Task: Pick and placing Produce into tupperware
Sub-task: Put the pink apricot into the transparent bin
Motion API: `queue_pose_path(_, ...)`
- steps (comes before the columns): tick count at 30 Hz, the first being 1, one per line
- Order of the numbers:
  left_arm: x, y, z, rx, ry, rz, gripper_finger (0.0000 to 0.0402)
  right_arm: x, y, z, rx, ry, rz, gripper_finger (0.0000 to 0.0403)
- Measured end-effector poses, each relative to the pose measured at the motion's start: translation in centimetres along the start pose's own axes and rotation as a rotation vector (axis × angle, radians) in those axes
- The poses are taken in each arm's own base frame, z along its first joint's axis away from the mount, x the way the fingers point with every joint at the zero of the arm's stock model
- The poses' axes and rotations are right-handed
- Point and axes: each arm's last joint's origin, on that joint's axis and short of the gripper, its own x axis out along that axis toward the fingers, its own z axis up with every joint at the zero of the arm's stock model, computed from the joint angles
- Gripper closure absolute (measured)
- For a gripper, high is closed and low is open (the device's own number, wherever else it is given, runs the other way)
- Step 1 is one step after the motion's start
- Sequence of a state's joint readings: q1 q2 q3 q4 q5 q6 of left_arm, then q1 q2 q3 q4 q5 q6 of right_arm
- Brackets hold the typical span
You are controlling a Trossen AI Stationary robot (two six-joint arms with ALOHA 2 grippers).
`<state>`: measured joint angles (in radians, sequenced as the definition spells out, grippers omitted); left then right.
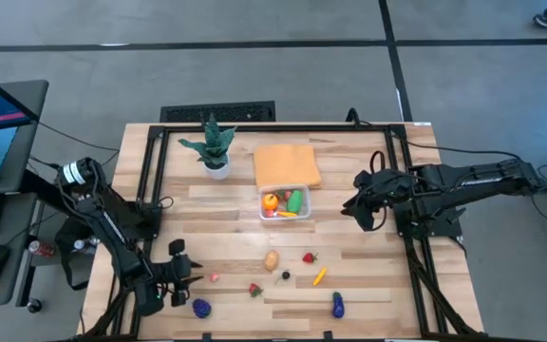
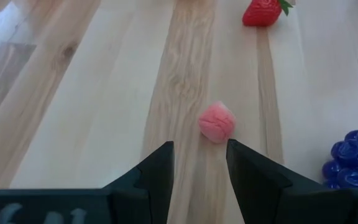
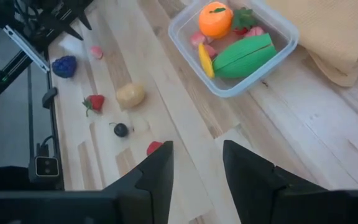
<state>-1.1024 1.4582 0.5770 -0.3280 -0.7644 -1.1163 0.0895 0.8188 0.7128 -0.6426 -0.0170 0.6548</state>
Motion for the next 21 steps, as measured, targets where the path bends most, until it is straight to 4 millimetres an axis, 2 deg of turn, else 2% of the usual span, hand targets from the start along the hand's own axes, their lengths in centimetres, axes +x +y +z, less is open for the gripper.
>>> queue_pose_path(11,1.0,0.0,1.0,0.002,0.026,-0.024,0.0264,0.0,0.0,0.0,-0.024,-0.011,-0.016,0.0274)
queue_pose_path(21,3.2,-1.4,-0.4,0.001,0.074,-0.077,0.0264,0.0,0.0,0.0,-0.014,-0.009,-0.015,0.0274)
